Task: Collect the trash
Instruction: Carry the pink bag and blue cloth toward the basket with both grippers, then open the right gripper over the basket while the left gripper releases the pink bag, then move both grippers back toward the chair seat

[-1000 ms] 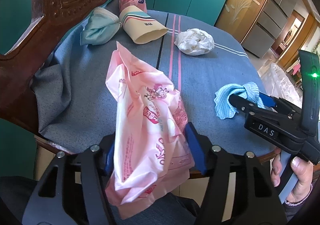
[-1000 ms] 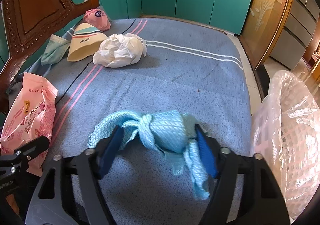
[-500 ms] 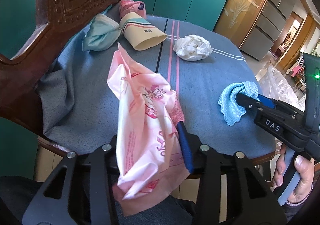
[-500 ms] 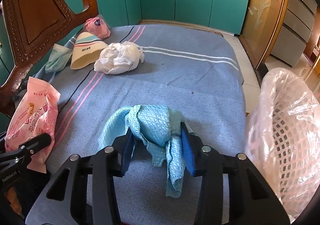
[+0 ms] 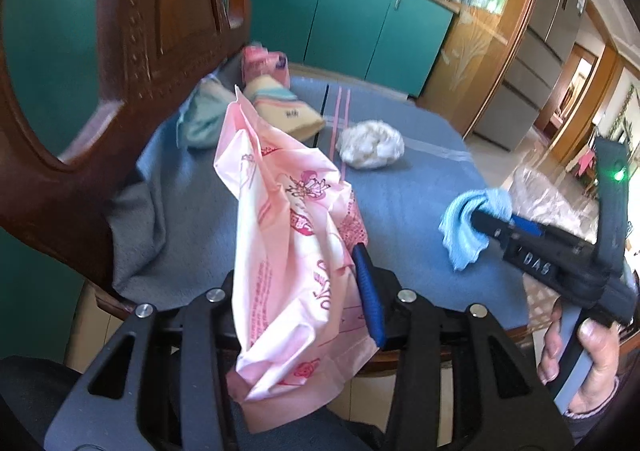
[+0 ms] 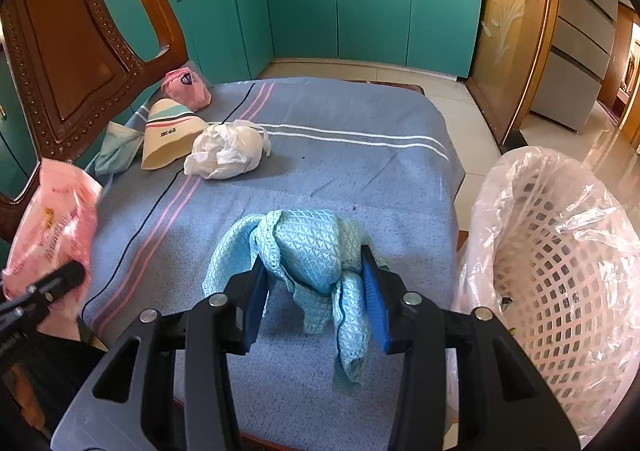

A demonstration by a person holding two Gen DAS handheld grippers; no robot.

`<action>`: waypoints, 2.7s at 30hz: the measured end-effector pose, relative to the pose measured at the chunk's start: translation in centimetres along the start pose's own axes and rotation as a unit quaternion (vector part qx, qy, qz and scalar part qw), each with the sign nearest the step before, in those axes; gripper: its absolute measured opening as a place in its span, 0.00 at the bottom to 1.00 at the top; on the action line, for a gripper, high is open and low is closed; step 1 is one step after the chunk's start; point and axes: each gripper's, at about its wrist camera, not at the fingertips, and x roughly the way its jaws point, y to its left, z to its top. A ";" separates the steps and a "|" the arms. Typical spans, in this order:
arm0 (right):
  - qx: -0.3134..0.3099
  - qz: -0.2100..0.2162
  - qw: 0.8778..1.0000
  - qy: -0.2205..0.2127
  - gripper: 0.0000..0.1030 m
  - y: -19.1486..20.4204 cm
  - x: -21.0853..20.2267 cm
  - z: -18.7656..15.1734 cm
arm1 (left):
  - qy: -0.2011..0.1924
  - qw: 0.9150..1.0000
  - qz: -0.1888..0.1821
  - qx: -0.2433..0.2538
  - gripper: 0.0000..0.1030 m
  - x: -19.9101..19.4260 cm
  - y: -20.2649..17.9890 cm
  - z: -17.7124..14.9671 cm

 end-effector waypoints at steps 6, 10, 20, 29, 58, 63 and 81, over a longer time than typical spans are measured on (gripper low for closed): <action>0.003 0.006 1.000 -0.019 0.42 -0.3 -1.9 0.2 | -0.027 1.000 -0.009 -0.007 0.42 -1.6 0.0 0.7; 0.006 0.009 0.999 -0.049 0.42 -1.0 -4.1 0.9 | -0.030 1.000 -0.010 -0.002 0.42 -1.7 -0.5 1.0; 0.057 -0.005 0.993 -0.098 0.43 -6.2 -8.4 1.6 | -0.026 0.999 -0.029 0.029 0.42 -1.6 -3.9 1.3; 0.118 -0.058 0.984 -0.117 0.43 -13.5 -10.8 0.1 | -0.019 0.996 -0.052 0.069 0.42 -1.1 -7.9 1.3; 0.228 -0.132 0.962 -0.064 0.73 -24.2 -10.8 -4.7 | 0.058 0.945 -0.234 0.223 0.46 2.7 -26.5 0.7; 0.242 -0.154 0.955 -0.073 0.74 -25.9 -12.6 -5.1 | 0.086 0.919 -0.267 0.275 0.66 3.7 -30.1 -1.1; -0.011 0.086 0.994 -0.063 0.73 -0.4 -3.0 5.4 | 0.004 0.995 0.050 0.087 0.84 -0.9 -4.1 -1.0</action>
